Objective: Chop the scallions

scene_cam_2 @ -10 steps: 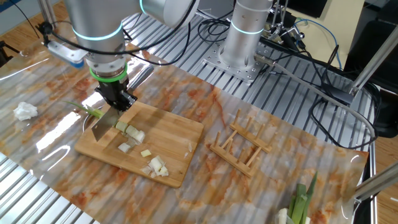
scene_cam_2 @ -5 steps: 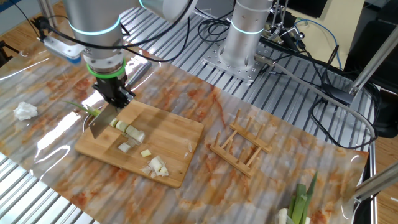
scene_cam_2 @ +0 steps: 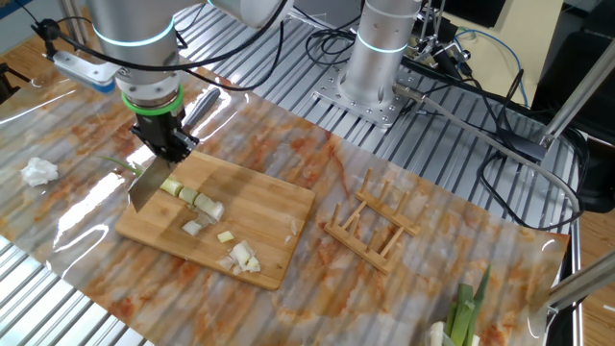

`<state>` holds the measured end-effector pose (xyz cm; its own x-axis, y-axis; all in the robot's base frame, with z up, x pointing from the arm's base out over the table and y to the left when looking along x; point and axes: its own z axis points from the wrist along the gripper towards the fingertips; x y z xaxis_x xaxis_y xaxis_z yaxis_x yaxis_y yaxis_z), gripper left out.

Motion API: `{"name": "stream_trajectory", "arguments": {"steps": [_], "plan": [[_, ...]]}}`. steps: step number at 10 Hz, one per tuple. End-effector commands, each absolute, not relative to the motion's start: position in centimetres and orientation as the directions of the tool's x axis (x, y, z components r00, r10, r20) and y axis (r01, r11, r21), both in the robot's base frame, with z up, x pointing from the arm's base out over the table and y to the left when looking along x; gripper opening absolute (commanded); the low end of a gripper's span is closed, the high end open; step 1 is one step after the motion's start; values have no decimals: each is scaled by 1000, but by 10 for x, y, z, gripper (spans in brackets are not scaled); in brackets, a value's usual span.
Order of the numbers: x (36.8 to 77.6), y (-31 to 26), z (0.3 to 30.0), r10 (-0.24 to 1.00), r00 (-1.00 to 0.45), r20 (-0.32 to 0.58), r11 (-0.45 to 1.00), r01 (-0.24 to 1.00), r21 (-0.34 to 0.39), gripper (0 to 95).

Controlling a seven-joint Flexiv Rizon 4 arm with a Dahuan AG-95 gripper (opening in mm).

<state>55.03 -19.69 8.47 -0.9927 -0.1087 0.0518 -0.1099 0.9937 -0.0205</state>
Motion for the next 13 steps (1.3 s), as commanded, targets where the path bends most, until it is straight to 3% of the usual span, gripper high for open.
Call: {"name": "stream_trajectory", "arguments": {"steps": [1, 10, 13], "plan": [[550, -201, 83, -114, -992, 51, 993, -115, -18, 0], [549, -206, 76, -106, -993, 51, 994, -106, 2, 0], [553, -198, 49, -103, -994, 36, 995, -102, 8, 0]]}}
